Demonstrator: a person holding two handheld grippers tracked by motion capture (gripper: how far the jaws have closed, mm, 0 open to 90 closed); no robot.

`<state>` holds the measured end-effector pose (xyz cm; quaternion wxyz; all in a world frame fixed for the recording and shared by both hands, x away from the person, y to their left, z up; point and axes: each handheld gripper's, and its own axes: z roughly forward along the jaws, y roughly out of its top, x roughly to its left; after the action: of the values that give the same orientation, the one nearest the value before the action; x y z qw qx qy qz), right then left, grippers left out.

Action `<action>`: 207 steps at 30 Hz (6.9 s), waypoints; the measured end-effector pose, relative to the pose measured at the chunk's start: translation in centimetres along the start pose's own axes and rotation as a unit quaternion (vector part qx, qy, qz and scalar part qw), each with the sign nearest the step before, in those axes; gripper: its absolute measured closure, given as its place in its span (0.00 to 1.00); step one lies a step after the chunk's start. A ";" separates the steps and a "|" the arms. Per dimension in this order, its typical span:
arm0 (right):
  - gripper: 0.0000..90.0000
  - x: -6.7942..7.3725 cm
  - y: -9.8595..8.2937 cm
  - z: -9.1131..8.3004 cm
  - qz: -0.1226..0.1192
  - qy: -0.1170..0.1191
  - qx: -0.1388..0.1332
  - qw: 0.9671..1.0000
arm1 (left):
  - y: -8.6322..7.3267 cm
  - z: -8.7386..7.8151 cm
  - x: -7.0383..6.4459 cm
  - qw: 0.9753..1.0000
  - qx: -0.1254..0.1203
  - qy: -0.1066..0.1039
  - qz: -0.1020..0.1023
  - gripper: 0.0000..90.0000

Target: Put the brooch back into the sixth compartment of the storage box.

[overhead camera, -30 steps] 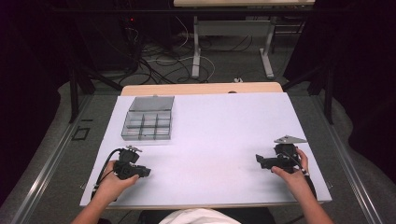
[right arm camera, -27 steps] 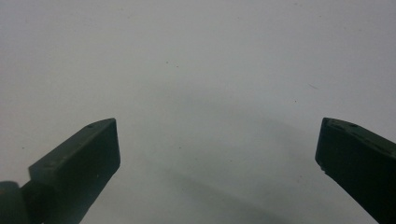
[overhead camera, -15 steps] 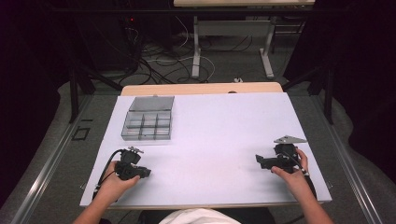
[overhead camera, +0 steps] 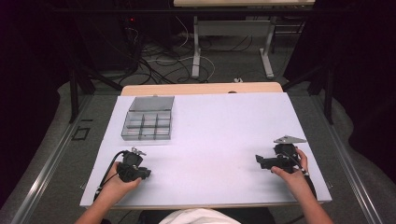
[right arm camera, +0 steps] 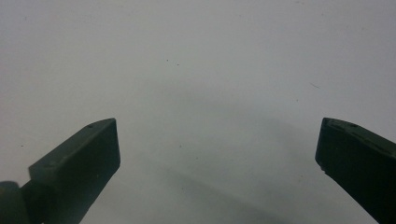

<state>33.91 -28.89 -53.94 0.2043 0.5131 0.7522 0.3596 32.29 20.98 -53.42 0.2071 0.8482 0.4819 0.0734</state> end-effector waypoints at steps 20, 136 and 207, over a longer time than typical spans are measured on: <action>0.00 -0.1 0.0 0.0 0.000 0.000 0.003 1.000 | 0.0 0.0 0.0 1.000 -0.003 0.002 0.004 0.86; 0.00 -0.1 0.0 0.1 0.005 -0.003 -0.001 1.000 | 7.2 -5.4 3.4 0.979 -0.174 0.005 -0.103 0.87; 0.00 -0.5 -0.1 0.1 0.005 0.004 -0.002 1.000 | 12.3 1.5 3.7 0.975 -0.168 0.011 -0.146 0.87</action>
<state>34.10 -29.29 -54.15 0.2006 0.5148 0.7500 0.3636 44.37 18.20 -49.83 0.3495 0.7211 0.5835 0.1319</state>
